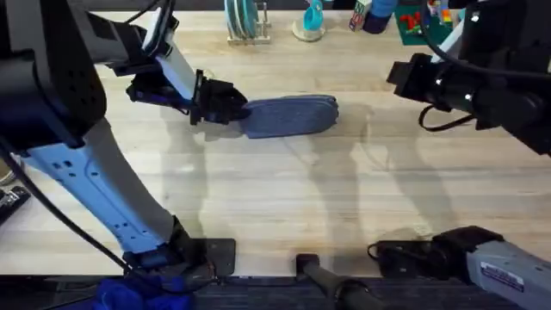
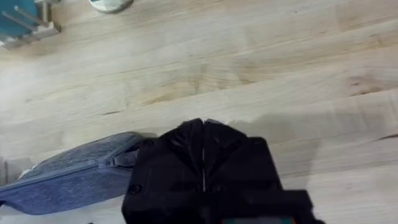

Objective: Unzip the bag, pick up the pens from the table one at a time and place them inside, then zip the bag closed.

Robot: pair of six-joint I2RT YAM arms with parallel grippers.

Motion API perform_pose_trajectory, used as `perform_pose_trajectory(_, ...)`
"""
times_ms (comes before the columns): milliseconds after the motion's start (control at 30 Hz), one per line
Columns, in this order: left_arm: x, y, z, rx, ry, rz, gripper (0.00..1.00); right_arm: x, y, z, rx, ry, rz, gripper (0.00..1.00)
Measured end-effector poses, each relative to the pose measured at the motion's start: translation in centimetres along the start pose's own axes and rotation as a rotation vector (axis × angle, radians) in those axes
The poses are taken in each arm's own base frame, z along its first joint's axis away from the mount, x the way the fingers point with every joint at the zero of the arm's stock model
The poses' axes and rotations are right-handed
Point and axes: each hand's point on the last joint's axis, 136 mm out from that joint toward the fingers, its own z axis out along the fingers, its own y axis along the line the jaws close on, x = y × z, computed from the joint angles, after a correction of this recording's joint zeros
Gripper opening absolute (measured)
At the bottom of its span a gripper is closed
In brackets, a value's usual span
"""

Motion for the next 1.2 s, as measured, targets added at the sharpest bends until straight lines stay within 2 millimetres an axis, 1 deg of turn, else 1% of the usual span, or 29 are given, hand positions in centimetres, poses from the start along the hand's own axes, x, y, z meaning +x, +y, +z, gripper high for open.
perform_pose_trajectory(200, 0.0, 0.0, 0.0, 0.000, 0.000, 0.000, 0.040, 0.0, 0.0, 0.0, 0.000, -0.001, 0.000, 0.030)
perform_pose_trajectory(233, 0.0, 0.0, 0.0, 0.000, 0.000, 0.000, 0.040, 0.0, 0.0, 0.0, 0.000, -0.001, 0.001, 0.049)
perform_pose_trajectory(267, 0.0, 0.0, 0.0, 0.000, 0.000, 0.000, 0.040, -0.1, 0.0, 0.0, -0.001, -0.002, 0.002, 0.124)
perform_pose_trajectory(400, 0.0, 0.0, 0.0, 0.000, 0.000, 0.000, 0.040, -0.3, 0.1, -0.2, -0.006, -0.012, -0.004, 0.483)
perform_pose_trajectory(433, 0.0, 0.0, 0.0, 0.000, 0.000, 0.000, 0.040, -0.3, 0.1, -0.3, -0.008, -0.016, -0.001, 0.598)
perform_pose_trajectory(467, 0.0, 0.0, 0.0, 0.000, 0.000, -0.001, 0.040, -0.4, 0.1, -0.4, -0.009, -0.019, -0.003, 0.734)
perform_pose_trajectory(500, 0.0, 0.0, 0.0, 0.001, 0.001, -0.001, 0.114, -0.5, 0.2, -0.4, -0.010, -0.021, -0.003, 0.894)
perform_pose_trajectory(533, 0.1, -0.1, 0.0, 0.003, 0.005, -0.001, 0.277, -0.5, 0.2, -0.5, -0.010, -0.023, -0.005, 0.965)
perform_pose_trajectory(567, 0.2, -0.1, 0.0, 0.006, 0.010, -0.002, 0.431, -0.5, 0.2, -0.5, -0.011, -0.022, -0.004, 0.988)
perform_pose_trajectory(633, 0.3, -0.2, 0.0, 0.010, 0.016, -0.003, 0.698, -0.5, 0.2, -0.5, -0.011, -0.023, -0.004, 0.995)
perform_pose_trajectory(700, 0.3, -0.2, 0.0, 0.011, 0.019, -0.004, 0.862, -0.5, 0.2, -0.5, -0.011, -0.023, -0.004, 0.995)
perform_pose_trajectory(733, 0.3, -0.2, 0.0, 0.012, 0.019, -0.004, 0.930, -0.5, 0.2, -0.5, -0.011, -0.023, -0.004, 0.995)
perform_pose_trajectory(767, 0.3, -0.2, 0.0, 0.012, 0.019, -0.003, 0.974, -0.5, 0.2, -0.5, -0.011, -0.023, -0.004, 0.995)
perform_pose_trajectory(833, 0.3, -0.2, 0.0, 0.012, 0.019, -0.003, 0.993, -0.5, 0.2, -0.5, -0.011, -0.022, -0.004, 0.995)
perform_pose_trajectory(1033, 0.3, -0.2, 0.0, 0.012, 0.019, -0.003, 0.995, -0.3, 0.1, -0.5, -0.008, -0.016, -0.005, 0.996)
perform_pose_trajectory(1133, 0.3, -0.2, 0.0, 0.012, 0.020, -0.003, 0.995, 0.4, 0.2, -0.5, -0.005, 0.012, -0.019, 0.996)
perform_pose_trajectory(1200, 0.3, -0.2, 0.0, 0.012, 0.020, -0.003, 0.995, 1.5, 0.6, -0.8, -0.006, 0.053, -0.053, 0.996)
